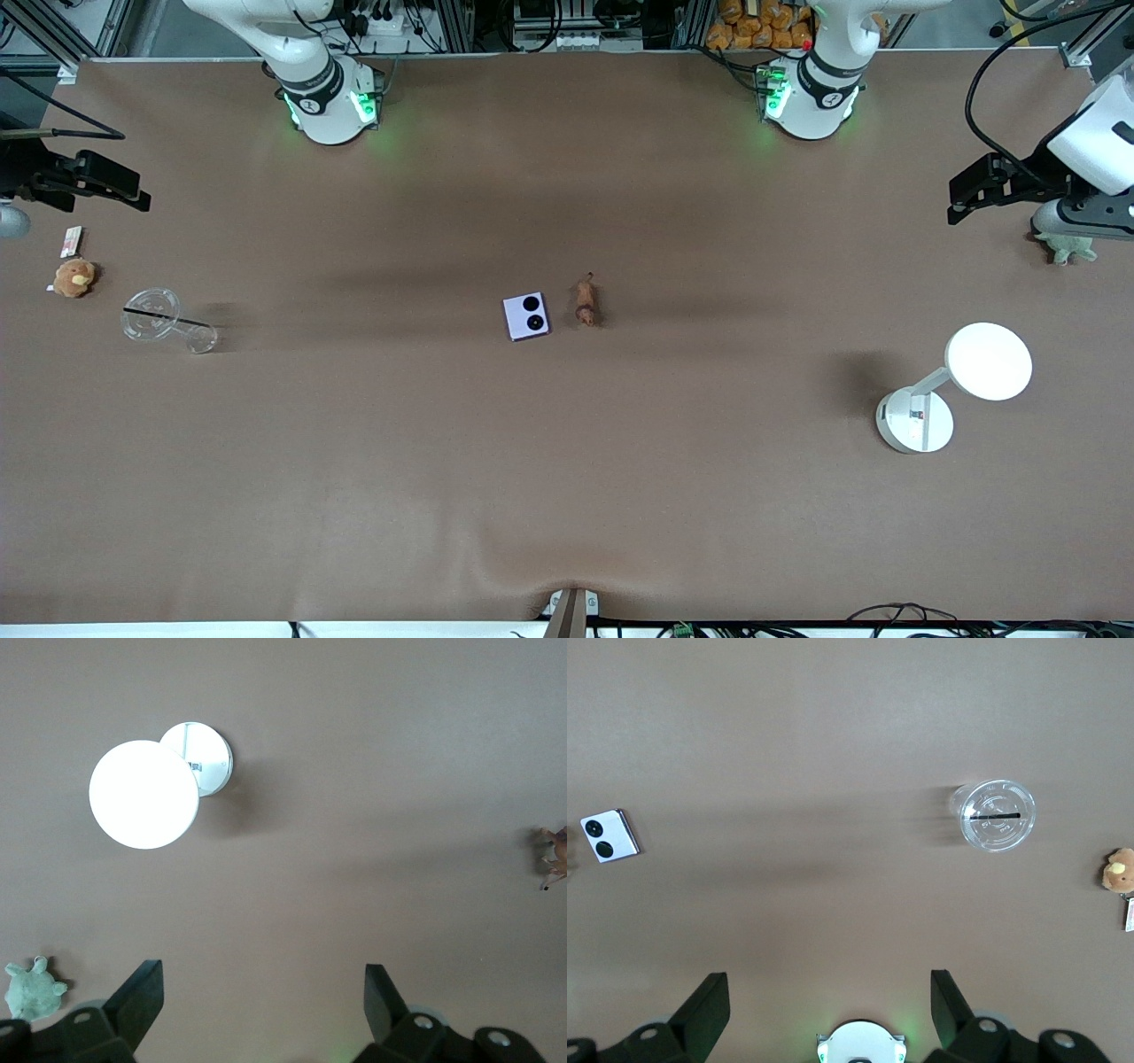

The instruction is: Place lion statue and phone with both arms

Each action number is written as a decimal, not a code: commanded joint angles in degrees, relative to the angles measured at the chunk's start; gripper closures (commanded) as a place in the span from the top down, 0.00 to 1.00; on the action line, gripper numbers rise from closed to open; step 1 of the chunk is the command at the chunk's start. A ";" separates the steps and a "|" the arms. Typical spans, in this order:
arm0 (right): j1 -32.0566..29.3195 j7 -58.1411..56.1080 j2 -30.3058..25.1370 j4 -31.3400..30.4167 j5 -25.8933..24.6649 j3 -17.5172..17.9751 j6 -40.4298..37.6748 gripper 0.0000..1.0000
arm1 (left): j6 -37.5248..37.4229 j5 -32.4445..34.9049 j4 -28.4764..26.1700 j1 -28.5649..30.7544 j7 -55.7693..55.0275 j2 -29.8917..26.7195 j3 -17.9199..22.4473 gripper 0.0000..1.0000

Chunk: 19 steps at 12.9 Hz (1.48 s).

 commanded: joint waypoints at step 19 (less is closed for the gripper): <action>-1.39 -2.48 1.06 1.22 -2.79 0.38 -3.56 1.00 | 1.38 -1.89 0.07 -1.06 -18.10 3.04 -4.63 1.00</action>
